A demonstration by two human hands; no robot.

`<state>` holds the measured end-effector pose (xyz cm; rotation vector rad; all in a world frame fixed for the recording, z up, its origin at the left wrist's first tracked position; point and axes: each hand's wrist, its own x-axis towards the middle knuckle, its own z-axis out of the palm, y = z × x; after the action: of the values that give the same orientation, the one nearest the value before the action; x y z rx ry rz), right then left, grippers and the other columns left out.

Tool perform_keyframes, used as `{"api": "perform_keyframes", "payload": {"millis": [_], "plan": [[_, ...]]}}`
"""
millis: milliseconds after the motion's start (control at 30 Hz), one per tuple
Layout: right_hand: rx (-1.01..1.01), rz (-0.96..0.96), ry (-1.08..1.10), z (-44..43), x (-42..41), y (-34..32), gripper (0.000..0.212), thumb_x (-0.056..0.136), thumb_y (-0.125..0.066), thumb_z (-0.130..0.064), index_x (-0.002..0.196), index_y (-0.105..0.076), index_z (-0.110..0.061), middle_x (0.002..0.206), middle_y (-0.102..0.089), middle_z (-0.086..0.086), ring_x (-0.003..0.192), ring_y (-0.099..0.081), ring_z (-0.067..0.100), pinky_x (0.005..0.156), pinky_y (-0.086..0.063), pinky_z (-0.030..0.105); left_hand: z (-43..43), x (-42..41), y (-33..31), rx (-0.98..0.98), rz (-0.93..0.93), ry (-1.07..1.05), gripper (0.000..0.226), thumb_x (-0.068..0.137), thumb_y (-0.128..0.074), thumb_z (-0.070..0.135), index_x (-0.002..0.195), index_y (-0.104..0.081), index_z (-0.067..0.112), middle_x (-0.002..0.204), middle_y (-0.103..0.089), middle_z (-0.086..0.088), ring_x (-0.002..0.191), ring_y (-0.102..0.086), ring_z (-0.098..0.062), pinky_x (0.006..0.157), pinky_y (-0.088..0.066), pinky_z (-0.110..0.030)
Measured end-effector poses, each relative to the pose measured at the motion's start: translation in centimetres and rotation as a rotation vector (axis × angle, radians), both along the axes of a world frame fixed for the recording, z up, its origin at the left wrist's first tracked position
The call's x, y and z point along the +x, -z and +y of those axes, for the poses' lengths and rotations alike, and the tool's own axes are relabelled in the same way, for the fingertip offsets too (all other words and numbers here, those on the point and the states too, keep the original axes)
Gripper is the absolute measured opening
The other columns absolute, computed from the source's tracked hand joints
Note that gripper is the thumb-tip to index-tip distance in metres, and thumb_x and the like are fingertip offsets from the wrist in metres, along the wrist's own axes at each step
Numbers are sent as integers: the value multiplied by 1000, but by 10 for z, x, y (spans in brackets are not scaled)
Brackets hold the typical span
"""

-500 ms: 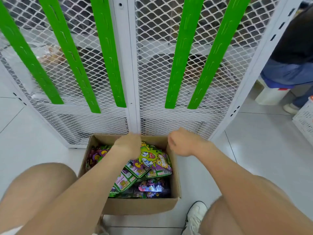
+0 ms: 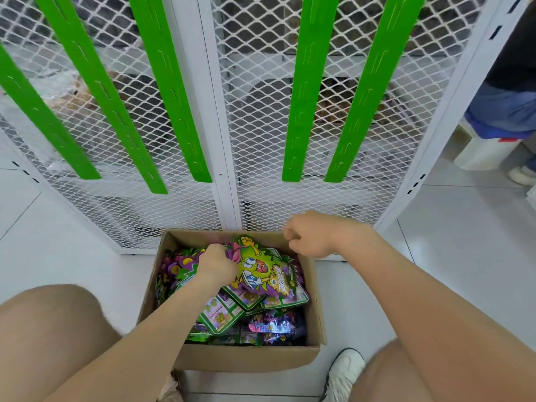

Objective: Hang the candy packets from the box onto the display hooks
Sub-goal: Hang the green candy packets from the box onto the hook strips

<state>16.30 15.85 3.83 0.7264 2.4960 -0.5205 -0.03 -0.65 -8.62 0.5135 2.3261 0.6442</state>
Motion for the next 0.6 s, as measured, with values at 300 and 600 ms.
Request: {"api": "perform_keyframes", "payload": {"millis": [300,600], "plan": [[-101,346,157,-8,34,-29,92,96,-75,-28,166,-17,-17,161,-40,13,143,-48,26,117,-42,39,-14,-4,-115,368,-98,378,8,102,-69,13,108,-74,15,91,-67,-5,80,-56,-18,76,-42,-27],[-435,849,384,-34,80,-71,14,100,-71,-22,97,-76,-9,89,-74,4,79,-66,1,75,-54,21,-29,11,-217,627,-196,480,20,90,-81,7,108,-77,15,92,-82,0,82,-75,-7,68,-55,-13]]}}
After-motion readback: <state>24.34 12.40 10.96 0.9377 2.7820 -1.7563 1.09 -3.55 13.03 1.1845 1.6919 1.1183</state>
